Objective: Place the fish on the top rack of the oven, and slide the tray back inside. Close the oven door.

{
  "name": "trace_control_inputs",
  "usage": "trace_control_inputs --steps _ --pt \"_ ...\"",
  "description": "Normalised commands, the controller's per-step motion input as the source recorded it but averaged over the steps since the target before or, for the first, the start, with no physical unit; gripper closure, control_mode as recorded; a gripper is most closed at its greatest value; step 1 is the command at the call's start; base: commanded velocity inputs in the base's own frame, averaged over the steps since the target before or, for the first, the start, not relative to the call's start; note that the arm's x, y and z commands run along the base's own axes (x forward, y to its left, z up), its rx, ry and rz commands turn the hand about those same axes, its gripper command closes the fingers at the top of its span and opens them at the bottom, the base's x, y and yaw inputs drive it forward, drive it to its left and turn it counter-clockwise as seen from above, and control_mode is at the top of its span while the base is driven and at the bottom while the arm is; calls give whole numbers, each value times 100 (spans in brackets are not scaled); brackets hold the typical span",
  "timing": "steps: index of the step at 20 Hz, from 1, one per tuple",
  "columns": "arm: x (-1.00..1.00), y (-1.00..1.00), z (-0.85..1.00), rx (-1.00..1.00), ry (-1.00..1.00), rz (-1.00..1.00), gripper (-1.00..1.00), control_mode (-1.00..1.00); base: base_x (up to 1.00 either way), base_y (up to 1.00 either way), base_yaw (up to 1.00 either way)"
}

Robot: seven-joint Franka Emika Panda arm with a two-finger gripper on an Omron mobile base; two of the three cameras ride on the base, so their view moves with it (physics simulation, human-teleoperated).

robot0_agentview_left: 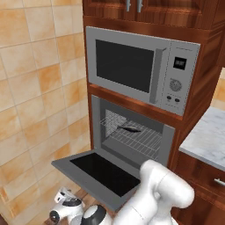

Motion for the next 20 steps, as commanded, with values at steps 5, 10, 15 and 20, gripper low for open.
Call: trace_control_inputs --steps 5,10,15,20 --pt "72 62 -100 -37 -3 1 -100 -100 0 0 0" --pt "51 38 -100 -38 -4 1 -100 -100 0 0 0" --pt "-22 -37 -100 -30 -37 -7 -100 -100 0 0 0" --pt "-23 -100 -49 -22 -61 -25 -100 -100 0 0 0"
